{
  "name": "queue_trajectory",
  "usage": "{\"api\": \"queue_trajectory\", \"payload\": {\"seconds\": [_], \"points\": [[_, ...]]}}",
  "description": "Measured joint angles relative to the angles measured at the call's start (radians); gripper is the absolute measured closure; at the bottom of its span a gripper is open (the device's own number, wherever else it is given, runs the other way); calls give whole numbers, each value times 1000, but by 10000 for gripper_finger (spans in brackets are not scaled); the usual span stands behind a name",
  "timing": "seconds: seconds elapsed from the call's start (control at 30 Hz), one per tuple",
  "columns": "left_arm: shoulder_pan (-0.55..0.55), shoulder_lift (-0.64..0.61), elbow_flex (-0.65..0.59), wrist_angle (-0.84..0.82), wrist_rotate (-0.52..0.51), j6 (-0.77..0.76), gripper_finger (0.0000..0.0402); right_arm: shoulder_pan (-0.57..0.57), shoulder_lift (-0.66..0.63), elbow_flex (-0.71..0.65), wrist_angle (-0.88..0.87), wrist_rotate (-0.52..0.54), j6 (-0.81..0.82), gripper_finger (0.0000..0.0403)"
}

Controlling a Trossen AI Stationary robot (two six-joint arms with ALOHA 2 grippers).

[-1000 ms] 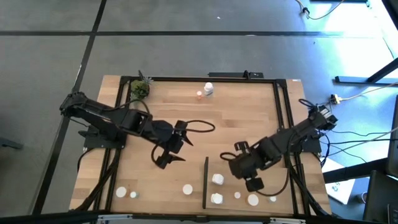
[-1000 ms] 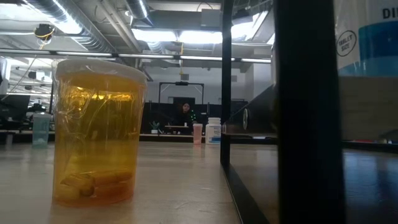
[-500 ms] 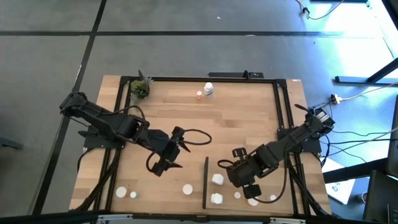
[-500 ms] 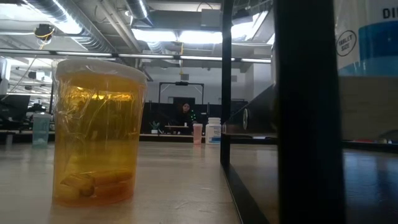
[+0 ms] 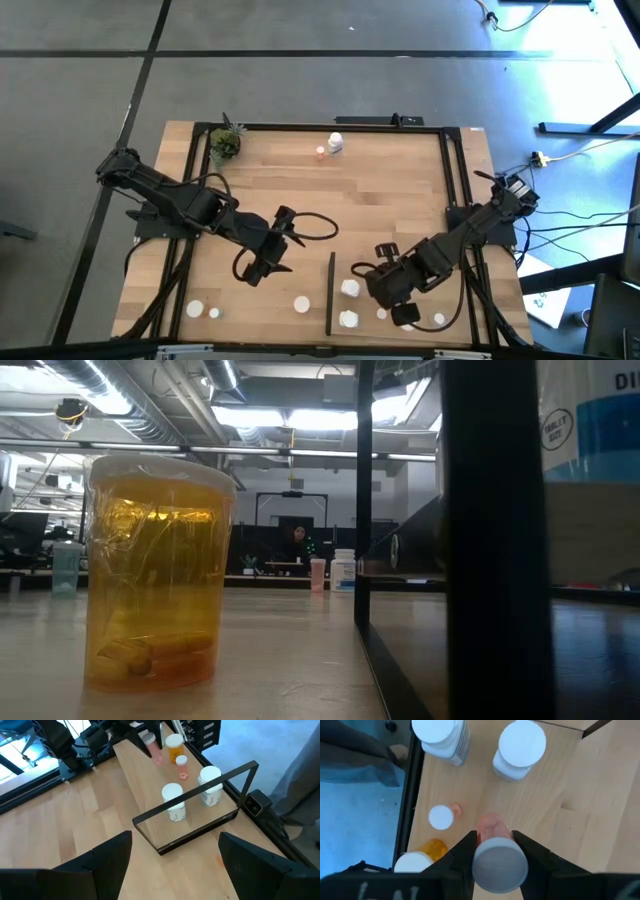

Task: Pick and place medicine bottles onto shelf by color
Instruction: Put the top right pink pill bottle on the shelf

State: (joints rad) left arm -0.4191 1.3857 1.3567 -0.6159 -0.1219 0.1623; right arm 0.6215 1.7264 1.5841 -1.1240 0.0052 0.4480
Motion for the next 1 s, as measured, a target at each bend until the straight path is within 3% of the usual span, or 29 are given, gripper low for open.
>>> {"api": "queue_trajectory", "payload": {"seconds": [0.67,1.0], "points": [[-30,0,0,5,0,3,109,22,101,-1,14,46,48,290],[-36,0,0,5,0,-3,109,34,106,-84,60,25,46,290]]}}
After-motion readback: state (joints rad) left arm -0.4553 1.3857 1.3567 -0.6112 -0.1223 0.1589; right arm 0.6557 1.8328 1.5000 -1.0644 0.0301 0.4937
